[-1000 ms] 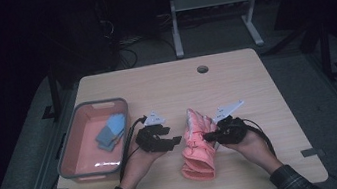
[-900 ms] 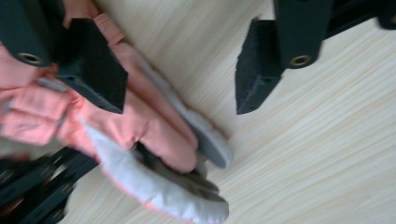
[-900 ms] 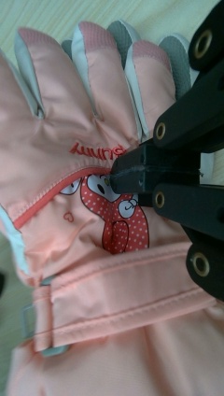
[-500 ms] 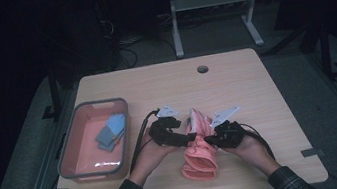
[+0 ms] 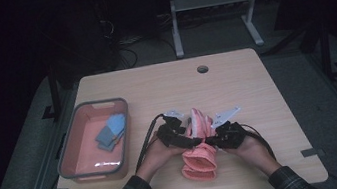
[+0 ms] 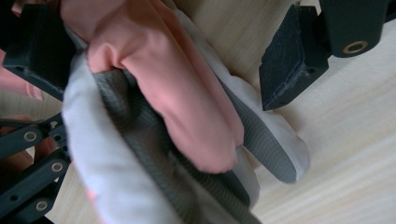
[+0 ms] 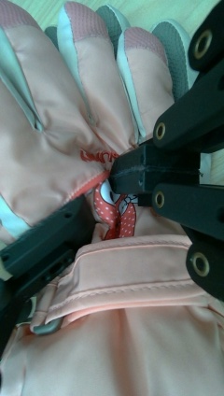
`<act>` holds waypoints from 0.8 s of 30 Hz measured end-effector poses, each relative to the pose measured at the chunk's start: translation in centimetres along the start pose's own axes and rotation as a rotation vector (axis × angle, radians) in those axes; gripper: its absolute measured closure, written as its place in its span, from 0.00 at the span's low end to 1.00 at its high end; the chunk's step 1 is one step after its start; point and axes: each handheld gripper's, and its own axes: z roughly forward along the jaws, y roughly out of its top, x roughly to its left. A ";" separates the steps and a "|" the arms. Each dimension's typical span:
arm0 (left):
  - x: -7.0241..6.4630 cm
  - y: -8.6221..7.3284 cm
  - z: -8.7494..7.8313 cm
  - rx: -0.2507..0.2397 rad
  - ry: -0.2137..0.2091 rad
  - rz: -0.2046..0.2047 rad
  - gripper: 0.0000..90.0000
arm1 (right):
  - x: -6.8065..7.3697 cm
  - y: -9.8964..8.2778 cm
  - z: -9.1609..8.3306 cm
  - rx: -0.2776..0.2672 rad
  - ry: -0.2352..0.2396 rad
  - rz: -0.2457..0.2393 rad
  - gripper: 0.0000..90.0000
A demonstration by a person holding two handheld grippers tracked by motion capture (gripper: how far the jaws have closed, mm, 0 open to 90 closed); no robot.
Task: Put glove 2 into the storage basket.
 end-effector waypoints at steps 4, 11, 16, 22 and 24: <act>0.6 -0.4 0.6 0.007 -0.053 -0.055 0.14 | 0.0 -0.1 0.0 0.005 0.003 0.004 1.00; 0.8 -0.4 0.8 0.027 -0.131 -0.059 0.24 | 0.0 -0.2 0.1 0.001 0.003 -0.006 1.00; 1.3 -0.5 0.5 0.050 -0.199 -0.072 0.47 | 0.0 -0.4 0.1 -0.011 0.000 -0.010 1.00; 0.9 -0.2 0.1 0.062 -0.185 -0.046 0.64 | -0.4 -0.6 -1.0 -0.044 0.028 0.002 0.88; 0.9 -0.1 -0.1 0.064 -0.186 -0.047 0.65 | -0.5 -0.9 -2.0 -0.076 0.024 0.018 0.76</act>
